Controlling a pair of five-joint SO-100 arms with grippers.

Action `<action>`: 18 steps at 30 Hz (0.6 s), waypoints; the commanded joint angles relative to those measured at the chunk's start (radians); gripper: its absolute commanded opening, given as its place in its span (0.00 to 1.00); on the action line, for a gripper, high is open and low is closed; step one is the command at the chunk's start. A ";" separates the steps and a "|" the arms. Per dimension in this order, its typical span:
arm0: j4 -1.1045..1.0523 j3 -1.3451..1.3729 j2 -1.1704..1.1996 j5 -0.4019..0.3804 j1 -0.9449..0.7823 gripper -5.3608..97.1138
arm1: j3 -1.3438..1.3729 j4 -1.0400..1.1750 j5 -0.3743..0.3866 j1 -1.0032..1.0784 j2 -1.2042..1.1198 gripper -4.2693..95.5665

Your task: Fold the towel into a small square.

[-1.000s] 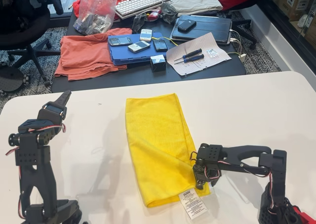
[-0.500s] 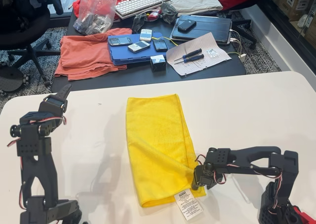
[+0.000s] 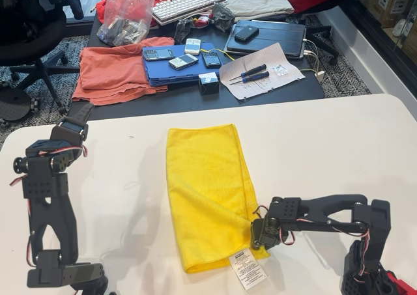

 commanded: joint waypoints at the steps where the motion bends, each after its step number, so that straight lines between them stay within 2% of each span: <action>1: 0.006 0.003 -0.020 0.003 0.005 0.08 | -0.025 -0.003 0.000 0.003 0.015 0.33; 4: 0.011 0.003 -0.015 0.003 0.005 0.04 | -0.025 0.018 0.000 0.003 0.015 0.33; 10: 0.020 -0.012 0.015 -0.009 0.006 0.05 | -0.029 0.051 0.002 0.003 0.017 0.33; 18: 0.150 -0.101 0.219 -0.018 -0.012 0.05 | -0.025 0.104 0.002 0.057 -0.006 0.33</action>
